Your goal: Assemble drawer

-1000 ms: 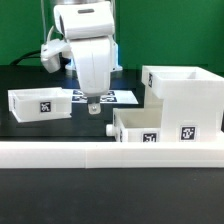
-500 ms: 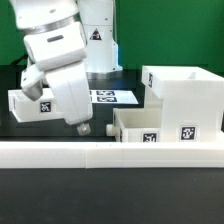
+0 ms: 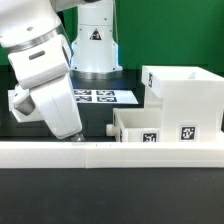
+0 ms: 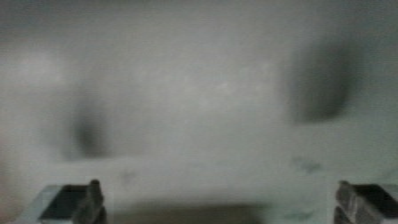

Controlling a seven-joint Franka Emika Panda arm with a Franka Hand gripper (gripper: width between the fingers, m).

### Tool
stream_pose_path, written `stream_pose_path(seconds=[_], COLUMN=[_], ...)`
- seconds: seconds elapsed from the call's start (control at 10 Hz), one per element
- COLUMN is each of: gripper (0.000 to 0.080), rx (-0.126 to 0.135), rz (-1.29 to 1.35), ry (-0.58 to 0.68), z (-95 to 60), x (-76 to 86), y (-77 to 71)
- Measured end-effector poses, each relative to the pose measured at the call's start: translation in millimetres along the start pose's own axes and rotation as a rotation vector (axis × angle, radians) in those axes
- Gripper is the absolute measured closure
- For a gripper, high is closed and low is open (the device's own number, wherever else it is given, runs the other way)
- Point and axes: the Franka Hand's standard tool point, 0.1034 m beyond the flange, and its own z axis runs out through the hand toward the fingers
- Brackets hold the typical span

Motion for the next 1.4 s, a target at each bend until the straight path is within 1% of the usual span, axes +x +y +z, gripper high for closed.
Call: stream_pose_path(seconds=[0.1, 0.3, 0.4, 0.5, 0.6, 0.7, 0.8, 1.1, 1.2, 1.3, 1.4], gripper=[0.015, 0.015, 0.015, 0.015, 0.015, 0.015, 0.015, 0.015, 0.015, 0.015, 0.015], rx=[-0.018, -0.028, -0.063, -0.084, -0.092, -0.126, -0.118, -0.122, -0.121, -0.125, -0.12], rz=[0.015, 0.037, 0.035, 0.047, 0.049, 0.037, 0.032, 0.034, 0.03, 0.016, -0.005], ry=[-0.008, -0.01, -0.023, -0.025, -0.017, -0.027, -0.024, -0.025, -0.024, -0.024, -0.028], z=[0.7, 3.1, 5.0, 8.7, 13.5, 18.6, 22.9, 23.4, 25.1, 28.4, 30.2], x=[3.8, 19.0, 25.7, 35.8, 51.0, 59.3, 63.4, 62.2, 64.7, 72.4, 81.7], y=[5.4, 14.0, 21.1, 24.3, 26.2, 26.2, 22.4, 22.5, 22.6, 24.8, 26.8])
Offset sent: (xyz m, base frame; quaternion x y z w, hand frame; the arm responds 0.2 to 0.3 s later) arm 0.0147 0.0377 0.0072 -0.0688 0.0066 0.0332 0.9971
